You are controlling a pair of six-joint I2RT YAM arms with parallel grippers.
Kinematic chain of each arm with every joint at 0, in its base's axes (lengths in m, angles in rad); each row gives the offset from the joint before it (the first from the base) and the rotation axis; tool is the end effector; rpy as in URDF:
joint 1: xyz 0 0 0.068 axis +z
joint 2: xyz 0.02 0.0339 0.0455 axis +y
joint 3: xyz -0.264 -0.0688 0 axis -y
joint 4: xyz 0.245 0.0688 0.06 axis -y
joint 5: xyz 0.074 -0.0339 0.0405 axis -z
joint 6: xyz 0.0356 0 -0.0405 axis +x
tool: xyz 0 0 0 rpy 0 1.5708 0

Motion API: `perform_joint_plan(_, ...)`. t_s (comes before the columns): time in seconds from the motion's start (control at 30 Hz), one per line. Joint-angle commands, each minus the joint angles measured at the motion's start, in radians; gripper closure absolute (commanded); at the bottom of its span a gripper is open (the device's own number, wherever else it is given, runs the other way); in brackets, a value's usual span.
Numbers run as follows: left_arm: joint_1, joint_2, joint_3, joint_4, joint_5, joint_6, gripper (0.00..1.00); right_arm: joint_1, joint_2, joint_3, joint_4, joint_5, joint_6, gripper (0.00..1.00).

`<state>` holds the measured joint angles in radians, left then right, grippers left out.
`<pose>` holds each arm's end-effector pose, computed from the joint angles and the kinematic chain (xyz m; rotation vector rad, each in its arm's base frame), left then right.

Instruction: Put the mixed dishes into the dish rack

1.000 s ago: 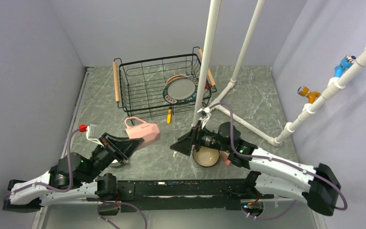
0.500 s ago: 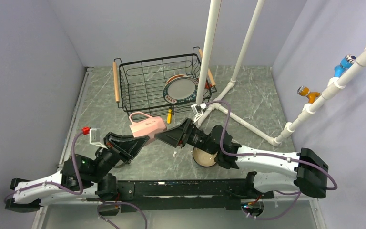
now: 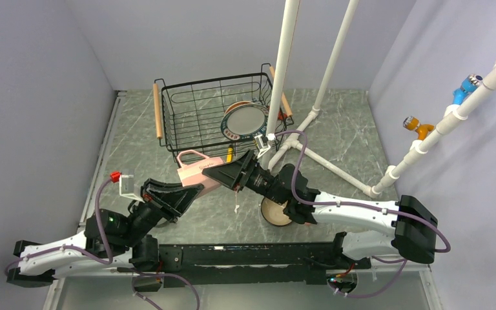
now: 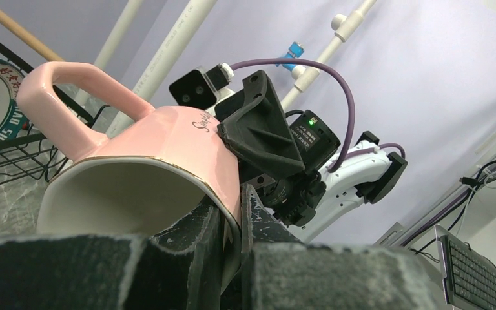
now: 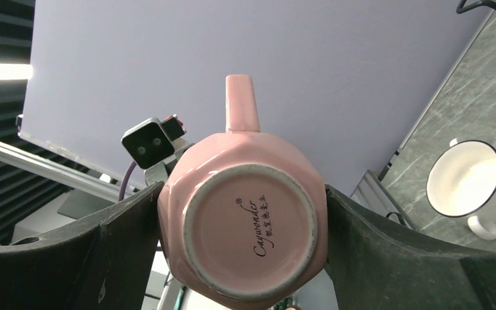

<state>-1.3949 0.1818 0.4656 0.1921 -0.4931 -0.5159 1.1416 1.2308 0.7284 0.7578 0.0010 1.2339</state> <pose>0.0293 -0.0683 0.3357 0.0612 1.2741 -1.4080 0.1172 0.2561 0.3247 0.0761 1.6241 1.9520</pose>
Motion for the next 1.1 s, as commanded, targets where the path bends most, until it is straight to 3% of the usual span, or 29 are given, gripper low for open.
perform_joint_plan(0.0, -0.002, 0.021, 0.021, 0.136, 0.036, 0.013, 1.0, 0.012, 0.0, 0.044, 0.061, 0.005, 0.026, 0.21)
perform_joint_plan(0.13, -0.002, 0.04, 0.047, 0.068, 0.01, -0.002, 1.0, 0.015, -0.01, 0.059, 0.041, 0.006, -0.015, 0.45)
perform_joint_plan(0.17, -0.002, 0.047, 0.061, 0.031, -0.005, -0.012, 1.0, 0.017, -0.015, 0.061, 0.039, 0.005, -0.032, 0.56)
perform_joint_plan(0.2, -0.003, 0.053, 0.08, -0.017, -0.025, -0.03, 0.97, 0.018, -0.019, 0.062, 0.034, 0.005, -0.048, 0.74)
perform_joint_plan(0.27, -0.002, 0.062, 0.108, -0.112, -0.059, -0.077, 0.85, 0.023, -0.032, 0.065, 0.004, 0.012, -0.076, 1.0)
perform_joint_plan(0.43, -0.002, 0.06, 0.155, -0.324, -0.091, -0.162, 0.35, 0.026, -0.071, 0.076, -0.116, 0.092, -0.201, 1.0)
perform_joint_plan(0.57, -0.001, 0.037, 0.21, -0.541, -0.123, -0.232, 0.03, 0.032, -0.09, 0.111, -0.248, 0.182, -0.356, 1.0)
perform_joint_plan(0.87, -0.002, 0.167, 0.544, -1.238, -0.256, -0.344, 0.01, 0.099, 0.077, 0.476, -0.638, 0.361, -0.858, 1.0)
perform_joint_plan(1.07, -0.002, 0.324, 0.638, -1.499, -0.325, -0.41, 0.01, 0.115, 0.287, 0.755, -0.826, 0.52, -1.096, 1.0)
